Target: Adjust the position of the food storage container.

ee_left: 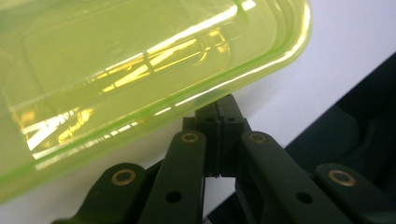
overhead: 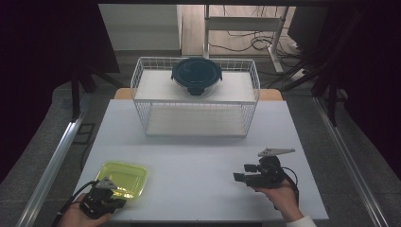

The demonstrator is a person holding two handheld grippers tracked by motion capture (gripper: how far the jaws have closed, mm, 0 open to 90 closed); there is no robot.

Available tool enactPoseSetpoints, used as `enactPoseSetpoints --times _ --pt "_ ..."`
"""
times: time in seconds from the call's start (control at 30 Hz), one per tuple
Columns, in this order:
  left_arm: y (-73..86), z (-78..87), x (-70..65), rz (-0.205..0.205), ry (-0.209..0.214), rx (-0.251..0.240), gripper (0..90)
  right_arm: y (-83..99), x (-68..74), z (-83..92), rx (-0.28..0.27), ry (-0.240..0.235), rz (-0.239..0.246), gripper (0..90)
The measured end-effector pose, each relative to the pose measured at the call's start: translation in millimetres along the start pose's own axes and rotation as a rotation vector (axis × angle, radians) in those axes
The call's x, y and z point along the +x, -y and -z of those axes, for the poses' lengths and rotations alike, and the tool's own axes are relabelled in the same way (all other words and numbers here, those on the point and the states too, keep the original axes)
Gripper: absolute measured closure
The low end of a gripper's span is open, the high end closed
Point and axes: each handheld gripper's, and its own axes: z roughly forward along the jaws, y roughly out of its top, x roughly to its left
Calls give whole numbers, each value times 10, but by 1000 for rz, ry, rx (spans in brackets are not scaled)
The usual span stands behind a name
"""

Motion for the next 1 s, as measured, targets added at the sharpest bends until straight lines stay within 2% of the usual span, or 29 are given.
enactPoseSetpoints --times 0.23,0.27,0.37,0.47,0.53,0.6,0.63,0.7,0.73,0.77,0.8,0.83,0.87,1.0 --pt "-175 -70 -32 10 -13 -23 900 1 8 -1 -1 -1 2 326" --pt "-231 -80 -35 16 -14 -38 900 0 9 -1 -2 -2 2 325" --pt "-277 -104 -26 27 20 -39 900 1 7 1 -1 -1 3 325" --pt "-236 -83 -46 33 53 -38 900 5 7 5 -3 -4 2 325" --pt "-165 3 -67 41 63 -61 900 8 12 5 -7 -6 6 325" --pt "-77 171 -63 46 59 -100 900 10 16 8 -9 -6 10 323" --pt "-77 171 -63 46 59 -100 900 10 16 8 -9 -6 10 323" --pt "34 437 38 89 43 -176 900 8 16 15 -16 -9 11 323" --pt "67 517 102 107 29 -196 900 7 14 16 -18 -9 9 323" --pt "67 517 102 107 29 -196 900 8 12 11 -20 -9 8 322" --pt "126 644 257 154 9 -227 900 8 10 10 -19 -8 8 322" --pt "126 644 257 154 9 -227 900 8 10 10 -19 -8 8 322" --pt "168 721 414 194 -16 -240 900 7 12 8 -20 -7 8 321" --pt "212 744 728 273 -74 -245 900 3 18 3 -22 -7 10 321"
